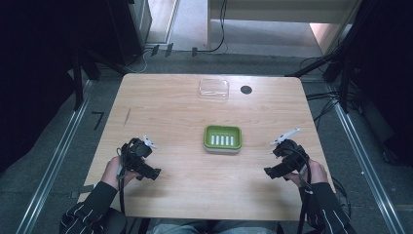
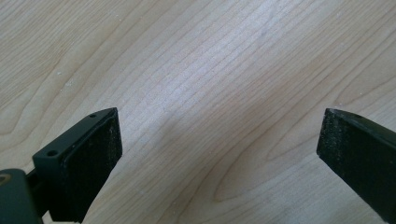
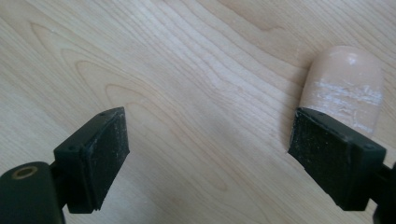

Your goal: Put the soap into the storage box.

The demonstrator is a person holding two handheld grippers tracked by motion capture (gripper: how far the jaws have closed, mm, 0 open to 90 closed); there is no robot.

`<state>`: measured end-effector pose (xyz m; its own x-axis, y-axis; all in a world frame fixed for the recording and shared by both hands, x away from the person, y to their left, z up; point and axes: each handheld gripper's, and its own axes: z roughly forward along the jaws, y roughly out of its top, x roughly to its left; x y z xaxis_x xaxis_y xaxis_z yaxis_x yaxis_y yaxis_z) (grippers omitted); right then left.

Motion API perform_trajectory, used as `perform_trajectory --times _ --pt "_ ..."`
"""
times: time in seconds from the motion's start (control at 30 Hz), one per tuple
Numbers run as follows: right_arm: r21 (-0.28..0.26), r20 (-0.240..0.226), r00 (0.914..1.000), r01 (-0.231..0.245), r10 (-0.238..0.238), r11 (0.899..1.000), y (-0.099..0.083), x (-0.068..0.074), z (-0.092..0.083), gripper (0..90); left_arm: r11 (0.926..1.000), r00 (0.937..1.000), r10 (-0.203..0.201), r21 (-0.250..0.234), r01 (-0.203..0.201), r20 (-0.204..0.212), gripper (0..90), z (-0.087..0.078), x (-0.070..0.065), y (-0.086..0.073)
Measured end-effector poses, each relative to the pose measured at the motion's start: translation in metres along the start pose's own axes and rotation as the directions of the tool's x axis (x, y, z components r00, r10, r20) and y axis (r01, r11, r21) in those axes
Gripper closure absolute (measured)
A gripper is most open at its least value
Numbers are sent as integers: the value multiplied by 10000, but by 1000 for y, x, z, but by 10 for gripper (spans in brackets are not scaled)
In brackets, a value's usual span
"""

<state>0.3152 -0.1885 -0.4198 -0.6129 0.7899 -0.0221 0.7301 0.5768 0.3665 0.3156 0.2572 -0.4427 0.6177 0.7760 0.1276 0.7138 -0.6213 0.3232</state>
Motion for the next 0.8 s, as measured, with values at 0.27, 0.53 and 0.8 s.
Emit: perform_trajectory --times 0.27,0.53,0.8 --pt "-39 162 9996 -241 242 9997 2 -14 0 129 10000 10000 40 26 -41 27 5 0 0 0" --pt "21 206 9982 -562 562 9984 6 -32 5 132 10000 10000 45 35 -45 29 5 1 0 0" --pt "209 109 9971 -758 756 9969 11 -46 11 135 10000 10000 35 12 -35 1 5 1 0 1"
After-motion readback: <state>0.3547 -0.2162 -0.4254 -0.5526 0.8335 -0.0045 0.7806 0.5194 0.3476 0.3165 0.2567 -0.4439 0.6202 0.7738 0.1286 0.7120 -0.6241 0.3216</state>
